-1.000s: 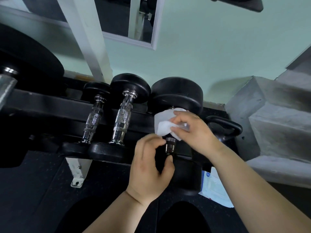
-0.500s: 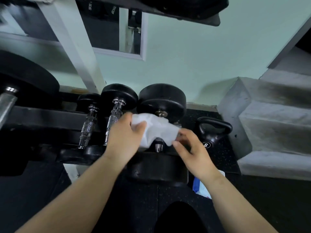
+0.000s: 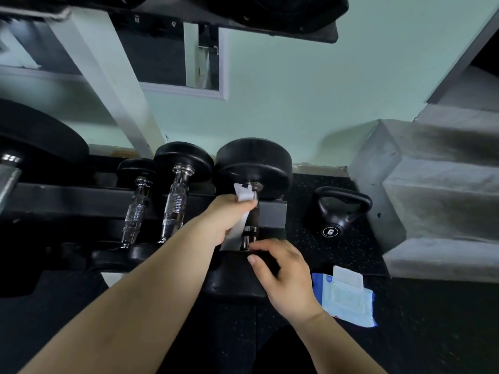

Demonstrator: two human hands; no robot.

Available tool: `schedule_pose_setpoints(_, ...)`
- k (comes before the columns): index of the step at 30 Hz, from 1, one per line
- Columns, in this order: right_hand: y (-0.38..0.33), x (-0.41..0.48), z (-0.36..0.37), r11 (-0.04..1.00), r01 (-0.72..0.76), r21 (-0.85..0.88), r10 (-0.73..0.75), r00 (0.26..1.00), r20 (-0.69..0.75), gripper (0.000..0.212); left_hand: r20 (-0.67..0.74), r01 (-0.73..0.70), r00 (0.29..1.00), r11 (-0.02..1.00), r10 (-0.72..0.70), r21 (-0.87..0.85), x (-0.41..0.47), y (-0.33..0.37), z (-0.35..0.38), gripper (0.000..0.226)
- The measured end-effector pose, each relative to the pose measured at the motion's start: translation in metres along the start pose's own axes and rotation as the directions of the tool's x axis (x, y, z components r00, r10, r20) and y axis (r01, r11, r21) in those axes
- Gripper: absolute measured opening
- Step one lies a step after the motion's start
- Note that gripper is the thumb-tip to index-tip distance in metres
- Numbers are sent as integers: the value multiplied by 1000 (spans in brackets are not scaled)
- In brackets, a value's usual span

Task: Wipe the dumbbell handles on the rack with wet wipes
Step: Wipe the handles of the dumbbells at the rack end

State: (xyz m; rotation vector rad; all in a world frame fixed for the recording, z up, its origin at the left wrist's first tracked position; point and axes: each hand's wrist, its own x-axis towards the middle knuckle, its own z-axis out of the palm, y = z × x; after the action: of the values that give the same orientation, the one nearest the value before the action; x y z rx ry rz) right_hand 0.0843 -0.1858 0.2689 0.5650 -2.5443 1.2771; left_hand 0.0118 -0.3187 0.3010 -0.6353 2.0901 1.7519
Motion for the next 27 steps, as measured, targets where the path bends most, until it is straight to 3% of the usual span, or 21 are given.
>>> schedule_pose_setpoints(2, 3, 0, 2, 1000, 12, 6, -11, 1000, -21, 30, -13, 62, 998, 993, -63, -98, 8, -1, 3, 61)
schedule_pose_setpoints(5, 7, -1, 4, 999, 10, 40, -9, 999, -39, 21, -154, 94, 979, 969, -131, -230, 22, -2, 7, 58)
schedule_pose_setpoints(8, 9, -2, 5, 998, -3, 57, 5, 1000, -27, 21, -226, 45, 972, 994, -68, -103, 29, -5, 14, 42)
schedule_pose_setpoints(12, 10, -2, 6, 998, 0, 61, 1, 1000, -27, 22, -72, 24, 997, 996, -30, -89, 31, -4, 18, 35)
schedule_pose_setpoints(16, 9, -2, 5, 998, -1, 69, 3, 1000, -22, 20, 80, 93, 992, 993, -100, 77, 19, -9, 16, 24)
schedule_pose_setpoints(18, 8, -1, 4, 998, 4, 65, -3, 1000, -21, 20, 114, 80, 990, 996, -84, 42, 17, -13, 14, 39)
schedule_pose_setpoints(21, 9, -1, 4, 998, 5, 64, -4, 1000, -18, 21, 34, 35, 999, 999, -36, 19, 28, -7, 13, 50)
schedule_pose_setpoints(24, 9, -1, 5, 998, 0, 58, 2, 999, -33, 21, -100, -1, 995, 1000, 3, 22, 42, 7, 14, 38)
schedule_pose_setpoints(27, 10, -1, 6, 997, 8, 78, -4, 999, -47, 19, -71, -12, 997, 997, 18, 77, 39, 6, 16, 48)
